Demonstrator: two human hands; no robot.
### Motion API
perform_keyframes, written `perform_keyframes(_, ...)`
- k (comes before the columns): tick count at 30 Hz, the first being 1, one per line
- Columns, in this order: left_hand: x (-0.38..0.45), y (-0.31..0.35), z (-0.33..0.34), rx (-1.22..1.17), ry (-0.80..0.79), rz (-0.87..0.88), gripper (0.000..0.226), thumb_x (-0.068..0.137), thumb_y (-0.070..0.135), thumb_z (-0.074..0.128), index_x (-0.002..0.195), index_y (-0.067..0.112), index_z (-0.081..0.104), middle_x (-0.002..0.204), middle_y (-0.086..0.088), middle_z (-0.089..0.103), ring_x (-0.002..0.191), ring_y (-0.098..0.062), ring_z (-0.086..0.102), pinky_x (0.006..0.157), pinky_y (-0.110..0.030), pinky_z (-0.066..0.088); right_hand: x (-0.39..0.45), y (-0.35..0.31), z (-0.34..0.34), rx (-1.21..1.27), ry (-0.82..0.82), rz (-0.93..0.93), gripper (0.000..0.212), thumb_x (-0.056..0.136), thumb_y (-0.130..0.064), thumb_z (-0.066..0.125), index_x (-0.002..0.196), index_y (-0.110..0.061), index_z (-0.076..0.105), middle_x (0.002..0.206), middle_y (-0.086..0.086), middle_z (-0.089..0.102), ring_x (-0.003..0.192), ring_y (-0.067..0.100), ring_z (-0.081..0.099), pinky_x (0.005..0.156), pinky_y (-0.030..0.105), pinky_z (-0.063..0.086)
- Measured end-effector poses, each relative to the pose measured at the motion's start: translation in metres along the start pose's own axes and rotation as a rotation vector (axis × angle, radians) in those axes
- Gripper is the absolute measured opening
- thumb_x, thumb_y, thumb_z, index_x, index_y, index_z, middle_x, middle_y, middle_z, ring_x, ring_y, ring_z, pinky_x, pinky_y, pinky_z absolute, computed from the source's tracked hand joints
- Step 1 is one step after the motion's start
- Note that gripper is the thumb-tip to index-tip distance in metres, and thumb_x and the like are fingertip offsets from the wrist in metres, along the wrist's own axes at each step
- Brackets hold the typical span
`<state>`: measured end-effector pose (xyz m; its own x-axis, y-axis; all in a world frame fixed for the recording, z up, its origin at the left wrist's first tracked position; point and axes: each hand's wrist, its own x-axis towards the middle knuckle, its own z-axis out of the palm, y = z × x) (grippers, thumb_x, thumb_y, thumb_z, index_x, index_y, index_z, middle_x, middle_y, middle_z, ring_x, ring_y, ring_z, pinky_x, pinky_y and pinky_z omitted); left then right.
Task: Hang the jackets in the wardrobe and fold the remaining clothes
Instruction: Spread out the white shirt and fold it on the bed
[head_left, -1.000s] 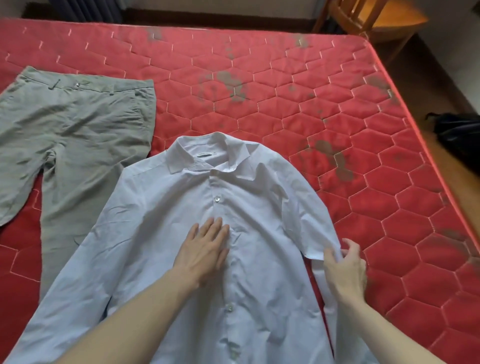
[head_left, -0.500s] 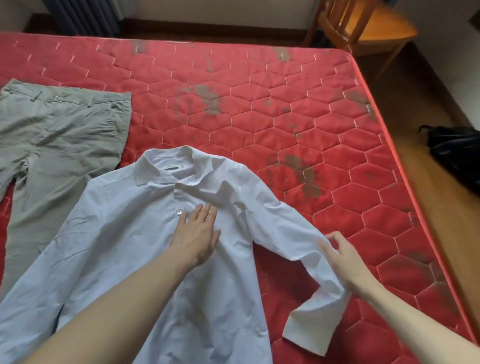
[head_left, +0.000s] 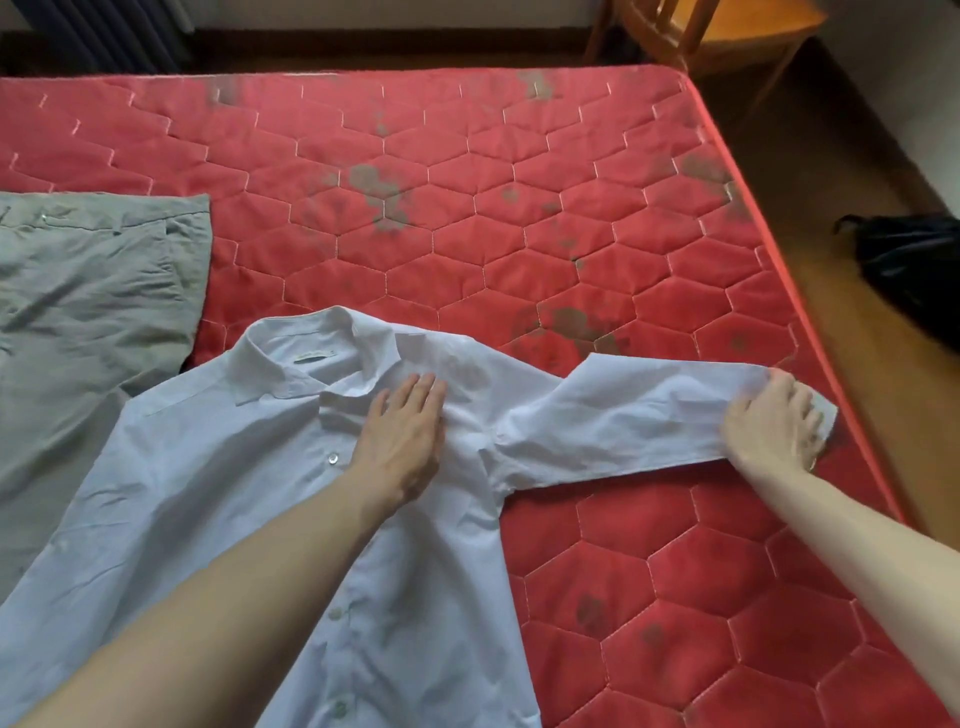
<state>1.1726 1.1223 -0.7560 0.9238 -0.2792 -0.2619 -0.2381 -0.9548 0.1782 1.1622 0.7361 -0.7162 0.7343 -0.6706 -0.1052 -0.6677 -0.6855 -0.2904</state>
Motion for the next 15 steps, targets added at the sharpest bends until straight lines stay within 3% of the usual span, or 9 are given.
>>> perform_keyframes(3,0.032,0.008,-0.003,0.017,0.122,0.053,0.057,0.103,0.009,0.038,0.16,0.012,0.031,0.168,-0.007,0.029,0.156,-0.027,0.022,0.124,-0.049,0.022,-0.001,0.019,0.016,0.133,-0.038,0.3,0.049,0.107,-0.022,0.035,0.152,-0.004,0.029,0.159,0.025,0.028,0.146,0.044,0.027,0.115,0.055,0.026)
perform_keyframes(7,0.073,0.025,-0.006,0.027,0.157,0.126,0.065,0.095,-0.005,0.041,0.158,0.011,0.033,0.168,-0.007,0.028,0.157,-0.027,0.02,0.124,-0.046,0.021,0.015,0.042,0.03,0.282,-0.004,0.464,0.056,0.108,-0.026,0.044,0.151,0.005,0.026,0.158,0.032,0.028,0.145,0.047,0.029,0.117,0.047,0.024)
perform_keyframes(9,0.092,0.026,-0.003,0.05,0.066,0.157,0.069,0.092,-0.003,0.052,0.156,0.013,0.032,0.164,-0.007,0.031,0.151,-0.029,0.03,0.117,-0.046,0.032,0.026,0.051,0.032,0.377,0.064,0.507,0.058,0.104,-0.027,0.052,0.148,0.004,0.032,0.152,0.033,0.037,0.14,0.048,0.039,0.114,0.048,0.031)
perform_keyframes(11,0.106,0.029,0.004,0.086,0.006,0.17,0.06,0.091,0.006,0.061,0.147,0.014,0.04,0.148,-0.008,0.044,0.131,-0.033,0.047,0.099,-0.046,0.045,0.039,0.055,0.029,0.499,0.099,0.549,0.063,0.099,-0.028,0.062,0.147,0.002,0.033,0.148,0.03,0.044,0.136,0.044,0.047,0.11,0.047,0.038)
perform_keyframes(13,0.117,0.034,0.008,0.122,-0.013,0.176,0.045,0.093,0.015,0.062,0.134,0.015,0.046,0.13,-0.008,0.049,0.113,-0.033,0.053,0.085,-0.043,0.046,0.053,0.06,0.028,0.575,0.059,0.601,0.073,0.092,-0.028,0.072,0.147,0.0,0.032,0.144,0.024,0.05,0.131,0.039,0.052,0.105,0.042,0.042)
perform_keyframes(15,0.123,0.038,0.005,0.21,-0.029,0.186,0.036,0.092,0.021,0.063,0.122,0.018,0.044,0.119,-0.004,0.052,0.107,-0.029,0.053,0.081,-0.039,0.041,0.064,0.066,0.028,0.627,0.015,0.65,0.078,0.08,-0.024,0.081,0.142,-0.007,0.037,0.138,0.015,0.055,0.128,0.033,0.053,0.103,0.038,0.043)
